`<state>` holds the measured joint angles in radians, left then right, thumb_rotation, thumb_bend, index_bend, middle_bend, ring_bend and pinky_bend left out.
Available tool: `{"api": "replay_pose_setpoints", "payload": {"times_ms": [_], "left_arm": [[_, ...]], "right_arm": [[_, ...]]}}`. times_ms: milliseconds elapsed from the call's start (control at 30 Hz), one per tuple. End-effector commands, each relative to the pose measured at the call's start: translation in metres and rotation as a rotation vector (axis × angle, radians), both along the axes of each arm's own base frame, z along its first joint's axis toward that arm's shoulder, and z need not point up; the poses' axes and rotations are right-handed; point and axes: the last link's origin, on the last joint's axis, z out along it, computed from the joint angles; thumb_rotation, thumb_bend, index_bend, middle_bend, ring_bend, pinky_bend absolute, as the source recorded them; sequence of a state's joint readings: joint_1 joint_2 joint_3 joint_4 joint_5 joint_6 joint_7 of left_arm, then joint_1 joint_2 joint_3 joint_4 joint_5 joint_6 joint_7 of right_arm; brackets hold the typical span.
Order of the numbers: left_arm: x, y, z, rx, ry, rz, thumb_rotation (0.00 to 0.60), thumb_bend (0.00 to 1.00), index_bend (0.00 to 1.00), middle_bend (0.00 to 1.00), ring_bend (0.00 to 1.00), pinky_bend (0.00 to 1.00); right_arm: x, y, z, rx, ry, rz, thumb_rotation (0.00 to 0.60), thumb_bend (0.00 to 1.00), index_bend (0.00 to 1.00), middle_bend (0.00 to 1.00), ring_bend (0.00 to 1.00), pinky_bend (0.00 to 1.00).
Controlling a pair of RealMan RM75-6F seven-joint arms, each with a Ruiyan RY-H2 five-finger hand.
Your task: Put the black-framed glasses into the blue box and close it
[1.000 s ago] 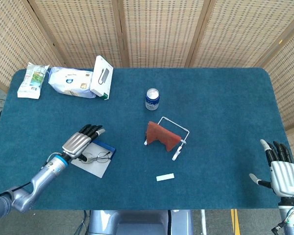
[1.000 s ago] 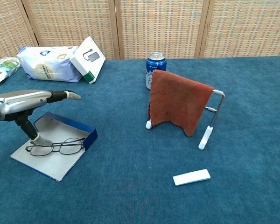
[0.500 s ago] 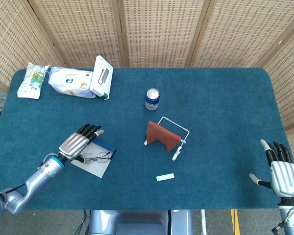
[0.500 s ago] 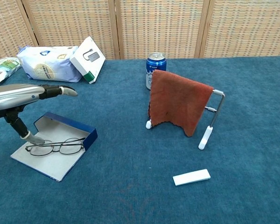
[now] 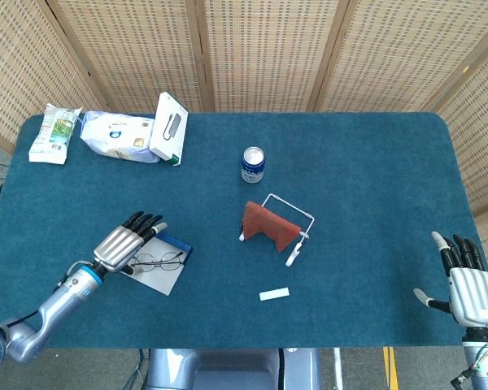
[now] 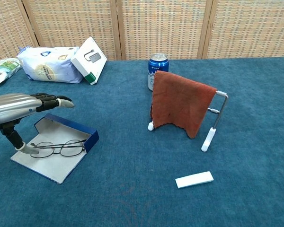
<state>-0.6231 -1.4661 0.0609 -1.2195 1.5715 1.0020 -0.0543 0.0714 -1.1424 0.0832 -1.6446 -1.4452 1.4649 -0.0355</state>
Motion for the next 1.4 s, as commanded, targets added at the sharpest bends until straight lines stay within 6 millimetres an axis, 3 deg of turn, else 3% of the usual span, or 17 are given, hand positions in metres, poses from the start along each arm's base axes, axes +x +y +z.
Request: {"api": "replay_pose_setpoints", "payload": {"times_ms": [33, 933, 1400], "left_arm": [[0.004, 0.002, -0.012, -0.008, -0.005, -0.001, 0.600, 0.05, 0.00, 0.00, 0.00, 0.00], [0.022, 0.050, -0.027, 0.083, 0.132, -0.096, 0.600, 0.06, 0.00, 0.00, 0.00, 0.00], [0.020, 0.049, -0.021, 0.085, 0.075, -0.065, 0.600, 0.06, 0.00, 0.00, 0.00, 0.00]], "right_arm": [[0.000, 0.000, 0.000, 0.000, -0.001, 0.000, 0.600, 0.13, 0.00, 0.16, 0.00, 0.00], [0.000, 0.000, 0.000, 0.000, -0.003, 0.001, 0.600, 0.13, 0.00, 0.16, 0.00, 0.00], [0.000, 0.000, 0.000, 0.000, -0.007, 0.000, 0.600, 0.13, 0.00, 0.16, 0.00, 0.00]]}}
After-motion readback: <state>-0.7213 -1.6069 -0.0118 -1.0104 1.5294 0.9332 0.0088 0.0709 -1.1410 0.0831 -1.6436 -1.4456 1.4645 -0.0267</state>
